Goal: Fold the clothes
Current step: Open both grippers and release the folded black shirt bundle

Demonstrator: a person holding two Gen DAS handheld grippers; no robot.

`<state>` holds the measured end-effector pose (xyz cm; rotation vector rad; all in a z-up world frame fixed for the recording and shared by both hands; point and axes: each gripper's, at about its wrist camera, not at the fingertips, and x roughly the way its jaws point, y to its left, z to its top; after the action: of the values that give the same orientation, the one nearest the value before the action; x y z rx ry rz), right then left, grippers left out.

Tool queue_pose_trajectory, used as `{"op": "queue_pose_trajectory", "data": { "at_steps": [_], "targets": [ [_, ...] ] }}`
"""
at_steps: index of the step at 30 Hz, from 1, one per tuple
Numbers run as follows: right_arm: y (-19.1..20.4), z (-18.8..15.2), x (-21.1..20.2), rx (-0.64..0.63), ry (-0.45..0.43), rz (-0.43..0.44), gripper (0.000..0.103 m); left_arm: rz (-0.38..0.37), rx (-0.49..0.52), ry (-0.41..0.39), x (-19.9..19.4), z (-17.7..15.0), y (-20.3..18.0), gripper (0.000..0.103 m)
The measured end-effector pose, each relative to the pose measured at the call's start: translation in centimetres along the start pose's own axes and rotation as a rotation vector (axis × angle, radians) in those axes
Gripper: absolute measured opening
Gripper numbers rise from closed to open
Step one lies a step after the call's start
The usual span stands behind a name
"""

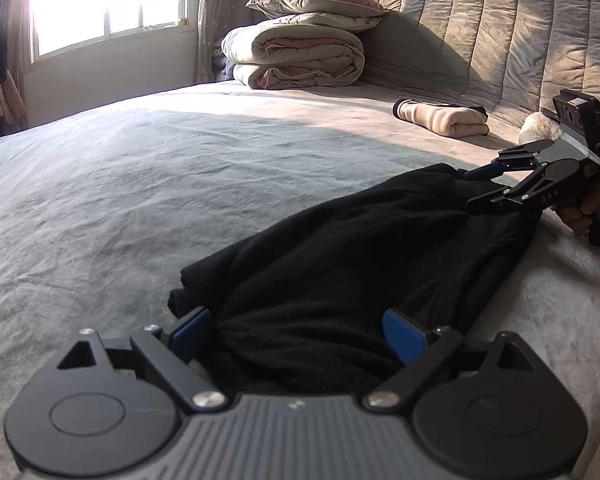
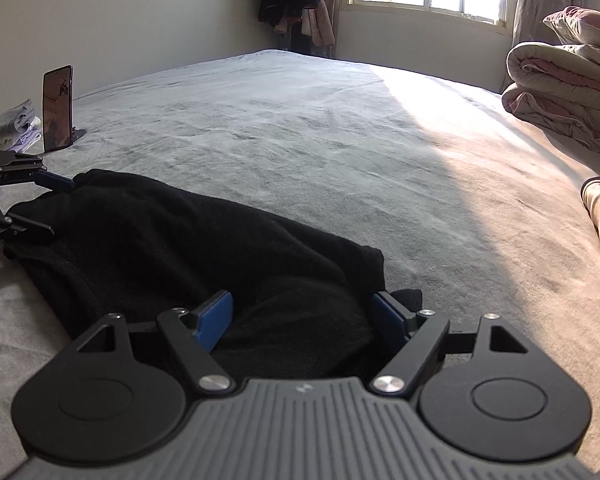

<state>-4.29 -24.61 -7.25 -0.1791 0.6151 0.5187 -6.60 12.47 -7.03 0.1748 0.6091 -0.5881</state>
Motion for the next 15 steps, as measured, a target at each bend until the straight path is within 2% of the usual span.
{"op": "queue_pose_trajectory", "data": {
  "at_steps": [9,15],
  "targets": [
    [0.6,0.6,-1.7,0.006,-0.021,-0.034,0.08,0.016,-0.138,-0.001,-2.3,-0.2,2.1,0.094],
    [1.8,2.1,-2.3,0.028,-0.073,-0.021,0.08,-0.003,-0.348,0.005,-2.9,-0.4,4.4,0.094]
  ]
}}
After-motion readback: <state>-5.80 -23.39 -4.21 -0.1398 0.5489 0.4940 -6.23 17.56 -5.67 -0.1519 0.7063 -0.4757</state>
